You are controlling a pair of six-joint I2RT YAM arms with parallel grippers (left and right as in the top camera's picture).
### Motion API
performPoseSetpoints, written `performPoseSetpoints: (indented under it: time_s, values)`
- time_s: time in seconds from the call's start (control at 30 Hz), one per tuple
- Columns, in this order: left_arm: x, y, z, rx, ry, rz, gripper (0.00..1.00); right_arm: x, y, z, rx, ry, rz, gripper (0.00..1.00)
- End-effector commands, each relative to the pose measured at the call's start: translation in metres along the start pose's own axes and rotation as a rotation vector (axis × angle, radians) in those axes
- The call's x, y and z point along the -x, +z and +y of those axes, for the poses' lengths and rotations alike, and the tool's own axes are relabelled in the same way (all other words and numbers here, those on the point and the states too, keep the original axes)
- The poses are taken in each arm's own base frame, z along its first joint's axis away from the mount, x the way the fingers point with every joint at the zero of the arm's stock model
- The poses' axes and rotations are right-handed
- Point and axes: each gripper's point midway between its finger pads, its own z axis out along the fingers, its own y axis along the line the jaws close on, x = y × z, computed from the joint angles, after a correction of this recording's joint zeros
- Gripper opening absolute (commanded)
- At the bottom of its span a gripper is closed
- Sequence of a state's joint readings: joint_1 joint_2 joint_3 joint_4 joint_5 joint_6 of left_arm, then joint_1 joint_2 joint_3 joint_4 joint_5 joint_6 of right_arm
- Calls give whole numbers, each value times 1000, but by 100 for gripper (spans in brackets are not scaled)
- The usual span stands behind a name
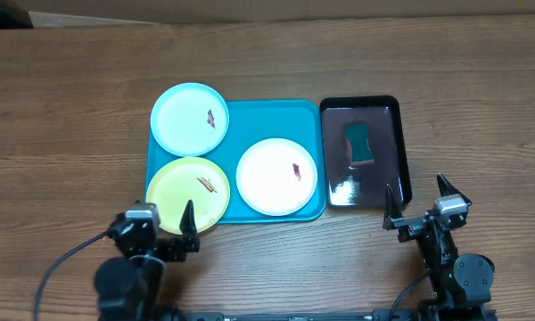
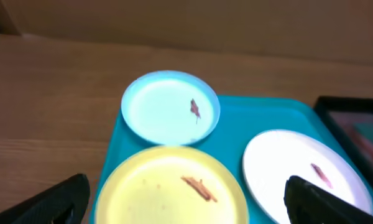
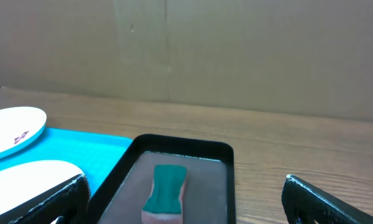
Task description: Clean dirty plates on tray and stack at the side
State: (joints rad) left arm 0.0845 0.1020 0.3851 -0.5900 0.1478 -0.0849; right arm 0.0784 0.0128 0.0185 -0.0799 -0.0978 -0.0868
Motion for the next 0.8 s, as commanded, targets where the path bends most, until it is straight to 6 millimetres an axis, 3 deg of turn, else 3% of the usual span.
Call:
performPoseSetpoints:
  time_s: [0.0, 0.17, 0.37, 0.5, 0.77]
  values:
    - [90, -43, -22, -47, 78, -66, 100, -2, 0, -1, -6, -8, -3, 100]
    - [147, -63, -39, -94, 70, 131, 100, -2, 0, -1, -6, -8, -3, 100]
    - [189, -49, -53, -157, 23, 295, 100, -2, 0, -1, -6, -8, -3, 100]
    - [188, -32, -65, -234, -49, 388, 100, -2, 0, -1, -6, -8, -3, 100]
    - [149, -1, -59, -211, -170, 618, 100, -2, 0, -1, -6, -8, -3, 100]
